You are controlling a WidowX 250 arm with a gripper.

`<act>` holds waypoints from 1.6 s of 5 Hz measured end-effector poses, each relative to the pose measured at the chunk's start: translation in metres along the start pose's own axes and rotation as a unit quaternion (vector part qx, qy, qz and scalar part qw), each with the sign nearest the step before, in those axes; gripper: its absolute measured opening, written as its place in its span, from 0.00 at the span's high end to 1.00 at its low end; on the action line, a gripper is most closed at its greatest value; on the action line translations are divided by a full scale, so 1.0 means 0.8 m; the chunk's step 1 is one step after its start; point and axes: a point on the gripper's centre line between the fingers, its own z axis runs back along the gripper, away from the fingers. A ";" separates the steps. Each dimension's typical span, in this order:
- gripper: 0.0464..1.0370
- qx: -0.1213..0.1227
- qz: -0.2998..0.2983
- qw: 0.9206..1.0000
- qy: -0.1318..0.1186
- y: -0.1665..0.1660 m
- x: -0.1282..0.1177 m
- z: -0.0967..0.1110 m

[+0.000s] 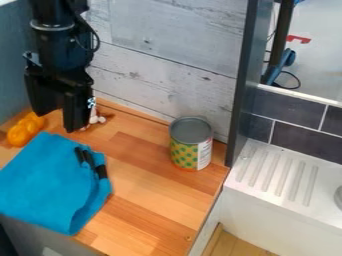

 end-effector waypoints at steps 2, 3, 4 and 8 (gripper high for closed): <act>0.04 -0.018 0.022 0.999 -0.023 0.034 0.039 -0.008; 0.04 -0.012 0.076 0.997 -0.031 0.079 0.061 -0.010; 0.04 0.000 0.086 0.996 -0.036 0.110 0.085 -0.022; 0.04 -0.038 0.127 0.989 -0.060 0.146 0.129 -0.123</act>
